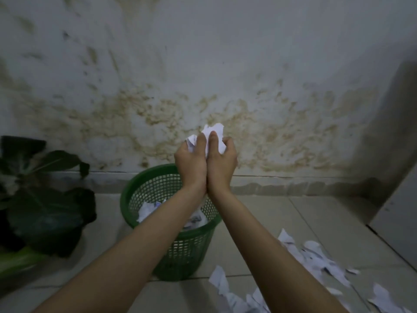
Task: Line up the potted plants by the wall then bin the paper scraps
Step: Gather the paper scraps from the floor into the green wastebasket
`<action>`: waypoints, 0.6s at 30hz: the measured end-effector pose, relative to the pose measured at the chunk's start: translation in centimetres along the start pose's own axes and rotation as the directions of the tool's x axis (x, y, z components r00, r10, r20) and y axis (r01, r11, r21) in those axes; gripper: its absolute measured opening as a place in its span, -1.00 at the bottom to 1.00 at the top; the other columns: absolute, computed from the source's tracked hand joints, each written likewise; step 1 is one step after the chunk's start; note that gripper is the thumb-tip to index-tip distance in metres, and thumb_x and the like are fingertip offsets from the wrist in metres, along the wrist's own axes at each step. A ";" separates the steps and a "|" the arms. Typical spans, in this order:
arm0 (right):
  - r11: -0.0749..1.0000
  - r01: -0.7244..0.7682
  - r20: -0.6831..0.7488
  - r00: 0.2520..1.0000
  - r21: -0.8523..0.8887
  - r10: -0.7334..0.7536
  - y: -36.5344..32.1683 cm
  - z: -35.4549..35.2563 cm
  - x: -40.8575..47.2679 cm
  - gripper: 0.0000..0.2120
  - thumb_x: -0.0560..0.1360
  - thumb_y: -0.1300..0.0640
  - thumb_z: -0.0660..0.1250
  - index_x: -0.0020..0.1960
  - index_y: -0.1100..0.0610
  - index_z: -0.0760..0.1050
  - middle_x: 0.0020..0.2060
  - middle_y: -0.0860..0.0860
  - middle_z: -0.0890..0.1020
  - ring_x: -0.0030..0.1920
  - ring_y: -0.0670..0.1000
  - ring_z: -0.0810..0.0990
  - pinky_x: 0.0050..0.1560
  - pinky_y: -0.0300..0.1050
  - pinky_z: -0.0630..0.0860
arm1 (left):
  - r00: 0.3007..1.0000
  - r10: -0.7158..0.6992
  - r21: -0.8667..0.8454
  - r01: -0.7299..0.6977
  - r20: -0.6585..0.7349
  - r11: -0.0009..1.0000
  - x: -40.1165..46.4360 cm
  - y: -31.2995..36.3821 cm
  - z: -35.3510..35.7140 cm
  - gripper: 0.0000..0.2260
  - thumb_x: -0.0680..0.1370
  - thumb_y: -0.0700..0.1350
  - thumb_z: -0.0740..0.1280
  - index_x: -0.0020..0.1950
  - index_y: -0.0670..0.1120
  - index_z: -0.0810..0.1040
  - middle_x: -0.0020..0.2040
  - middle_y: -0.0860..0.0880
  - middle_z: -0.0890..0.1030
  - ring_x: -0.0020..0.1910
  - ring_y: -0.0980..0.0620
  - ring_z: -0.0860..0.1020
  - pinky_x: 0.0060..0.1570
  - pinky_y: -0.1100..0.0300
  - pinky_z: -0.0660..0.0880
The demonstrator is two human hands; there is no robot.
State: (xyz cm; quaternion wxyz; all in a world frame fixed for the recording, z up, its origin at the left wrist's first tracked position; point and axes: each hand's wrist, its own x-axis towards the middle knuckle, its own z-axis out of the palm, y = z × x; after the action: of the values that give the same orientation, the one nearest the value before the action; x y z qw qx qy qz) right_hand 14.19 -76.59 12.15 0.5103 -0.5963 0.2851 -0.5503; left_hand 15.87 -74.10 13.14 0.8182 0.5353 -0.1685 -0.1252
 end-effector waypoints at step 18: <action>0.431 0.427 0.607 0.542 -0.795 0.581 4.1 0.9 0.2 -0.66 0.60 0.18 0.09 0.32 0.26 0.39 0.28 0.17 0.50 0.15 0.13 0.52 0.17 -0.02 0.45 | 0.710 -0.651 0.933 -0.361 0.271 -0.006 7.5 -5.5 -8.2 -0.41 0.57 0.23 0.02 0.50 -0.08 0.19 0.50 -0.16 0.23 0.40 -0.16 0.33 0.37 -0.09 0.30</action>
State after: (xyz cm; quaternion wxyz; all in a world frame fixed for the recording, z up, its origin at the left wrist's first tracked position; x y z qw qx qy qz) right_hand 16.01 -77.82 8.61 0.2065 -0.9338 0.2815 0.0777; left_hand 25.96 -72.35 6.18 0.0452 0.8707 -0.4214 -0.2496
